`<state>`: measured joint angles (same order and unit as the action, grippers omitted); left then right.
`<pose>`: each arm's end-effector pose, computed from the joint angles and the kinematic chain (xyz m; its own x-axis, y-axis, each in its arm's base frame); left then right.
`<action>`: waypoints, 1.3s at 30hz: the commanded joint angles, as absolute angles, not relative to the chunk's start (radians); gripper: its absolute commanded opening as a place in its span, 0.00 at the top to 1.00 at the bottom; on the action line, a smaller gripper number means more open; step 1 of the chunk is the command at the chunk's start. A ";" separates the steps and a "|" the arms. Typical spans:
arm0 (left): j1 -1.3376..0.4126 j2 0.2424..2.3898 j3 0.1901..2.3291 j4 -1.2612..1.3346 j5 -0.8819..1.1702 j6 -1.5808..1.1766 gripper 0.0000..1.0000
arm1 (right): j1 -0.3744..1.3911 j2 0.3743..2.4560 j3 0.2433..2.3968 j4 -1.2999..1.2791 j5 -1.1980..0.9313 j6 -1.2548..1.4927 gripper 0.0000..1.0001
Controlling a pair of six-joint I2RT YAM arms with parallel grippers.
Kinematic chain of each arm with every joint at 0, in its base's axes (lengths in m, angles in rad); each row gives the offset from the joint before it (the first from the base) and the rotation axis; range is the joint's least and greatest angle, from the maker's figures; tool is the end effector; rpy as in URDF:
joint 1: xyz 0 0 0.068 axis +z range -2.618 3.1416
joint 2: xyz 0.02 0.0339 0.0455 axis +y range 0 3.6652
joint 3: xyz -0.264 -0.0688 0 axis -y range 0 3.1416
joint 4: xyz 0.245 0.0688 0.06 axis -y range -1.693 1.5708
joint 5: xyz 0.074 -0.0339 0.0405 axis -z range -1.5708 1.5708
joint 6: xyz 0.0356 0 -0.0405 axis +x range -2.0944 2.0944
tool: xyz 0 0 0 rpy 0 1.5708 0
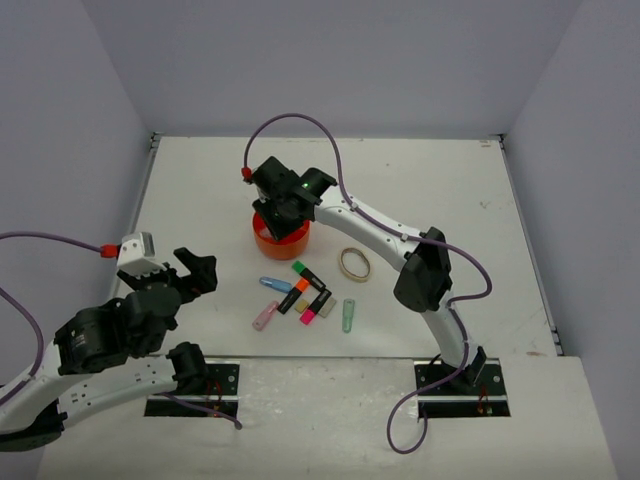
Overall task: Sort the stationery into containers
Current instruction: Place the stationery in the storage box, then pick up the pen from the center of the board.
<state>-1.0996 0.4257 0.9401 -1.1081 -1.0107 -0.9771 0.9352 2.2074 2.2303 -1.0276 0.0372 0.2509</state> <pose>0.0452 -0.0223 0.3433 -0.2702 -0.4397 -0.8565 -0.1240 0.8981 -0.4219 0.2856 0.3849 0.2989 -0.6821 -0.5066 -0.5273 -0.6431 0.7588 0.1028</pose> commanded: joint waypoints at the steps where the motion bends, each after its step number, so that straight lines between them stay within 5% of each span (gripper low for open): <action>1: -1.098 0.400 0.937 -1.103 -1.054 -1.000 0.00 | 0.947 2.190 2.275 -1.014 0.045 0.239 0.47; 3: -1.098 0.401 0.937 -1.104 -1.054 -1.000 0.00 | 0.947 2.176 2.287 -1.017 0.046 0.238 0.38; 10: -1.098 0.419 0.937 -1.107 -1.055 -1.002 0.00 | 0.948 2.055 2.247 -1.016 0.069 0.238 0.37; 21: -1.098 0.437 0.936 -1.109 -1.050 -1.009 0.00 | 0.947 1.644 1.641 -0.804 0.182 0.317 0.29; 30: -1.098 0.469 0.935 -1.106 -1.045 -1.006 0.00 | 0.947 1.531 1.287 -0.612 0.117 0.326 0.39; 39: -1.098 0.496 0.932 -1.098 -1.043 -0.999 0.00 | 0.945 1.698 1.281 -0.514 0.128 0.294 0.46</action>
